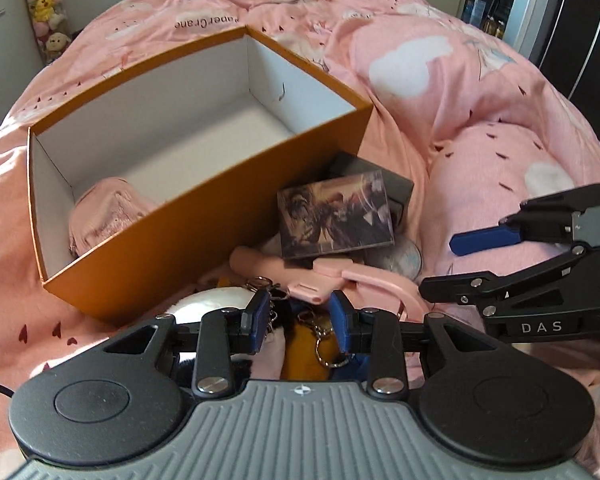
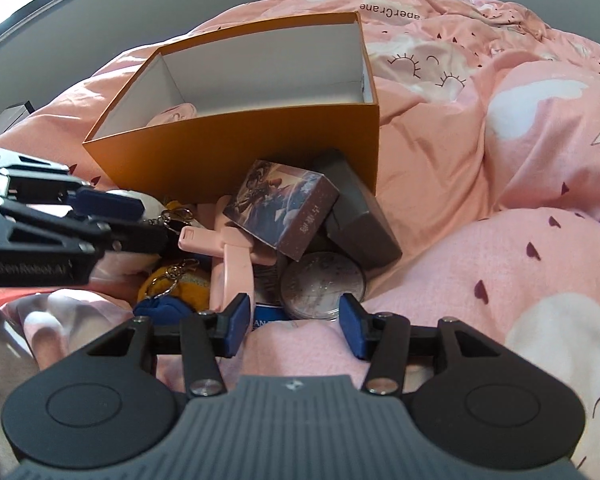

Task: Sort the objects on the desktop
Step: 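Move both open tools back to the pile of items, then grasp brown photo-card box with left tool while right tool grasps black box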

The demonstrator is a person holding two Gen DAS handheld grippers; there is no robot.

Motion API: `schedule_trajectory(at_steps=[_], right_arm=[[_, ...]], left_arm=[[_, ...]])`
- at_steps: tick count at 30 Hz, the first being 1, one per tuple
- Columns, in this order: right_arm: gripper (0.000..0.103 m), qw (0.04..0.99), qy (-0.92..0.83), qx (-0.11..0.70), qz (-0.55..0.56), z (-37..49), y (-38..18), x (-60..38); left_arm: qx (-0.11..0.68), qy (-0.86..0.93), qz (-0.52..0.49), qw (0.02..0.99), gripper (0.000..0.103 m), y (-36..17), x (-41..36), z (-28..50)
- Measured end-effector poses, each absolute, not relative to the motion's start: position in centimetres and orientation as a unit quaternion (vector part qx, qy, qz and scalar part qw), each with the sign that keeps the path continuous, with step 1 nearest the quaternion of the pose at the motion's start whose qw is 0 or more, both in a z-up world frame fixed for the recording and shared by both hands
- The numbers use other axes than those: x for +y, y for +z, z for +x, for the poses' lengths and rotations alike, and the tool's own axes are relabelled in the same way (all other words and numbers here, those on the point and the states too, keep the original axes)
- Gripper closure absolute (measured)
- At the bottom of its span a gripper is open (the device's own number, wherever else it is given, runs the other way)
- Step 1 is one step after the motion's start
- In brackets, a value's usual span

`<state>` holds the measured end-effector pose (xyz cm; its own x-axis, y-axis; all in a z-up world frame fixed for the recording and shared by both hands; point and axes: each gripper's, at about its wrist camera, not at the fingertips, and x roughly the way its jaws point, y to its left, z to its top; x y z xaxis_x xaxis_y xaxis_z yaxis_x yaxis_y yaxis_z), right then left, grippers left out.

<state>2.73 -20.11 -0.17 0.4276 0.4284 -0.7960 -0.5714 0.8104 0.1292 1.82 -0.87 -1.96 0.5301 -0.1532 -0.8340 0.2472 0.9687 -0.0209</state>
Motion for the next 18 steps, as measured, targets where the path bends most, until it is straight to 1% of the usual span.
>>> schedule_trajectory(at_steps=[6,9,11,15,16,17,18], right_arm=[[0.051,0.836,0.305,0.449,-0.077,2.9,-0.2,-19.9],[0.055,0.839,0.303,0.449,-0.054,3.6,0.0,-20.4],[0.055,0.844,0.288,0.451,-0.041,4.3,0.1,-20.7],[0.055,0.855,0.264,0.439,-0.084,5.2,0.2,-20.0],[0.056,0.854,0.267,0.437,-0.094,5.5,0.2,-19.9],[0.059,0.851,0.271,0.439,-0.095,5.8,0.1,-20.0],[0.062,0.849,0.272,0.443,-0.09,6.1,0.0,-20.1]], left_arm=[[0.481,-0.113,0.059,0.867,0.065,-2.2,-1.1,1.9],[0.462,-0.116,0.069,0.877,0.065,-1.7,-1.4,2.0],[0.44,-0.122,0.08,0.886,0.064,-1.3,-1.8,2.3],[0.423,-0.162,0.149,0.879,0.063,-1.6,-4.2,3.2],[0.418,-0.174,0.174,0.874,0.06,-2.0,-4.9,3.3],[0.414,-0.181,0.196,0.871,0.054,-2.3,-5.5,3.3],[0.407,-0.188,0.217,0.867,0.054,-2.7,-6.1,3.4]])
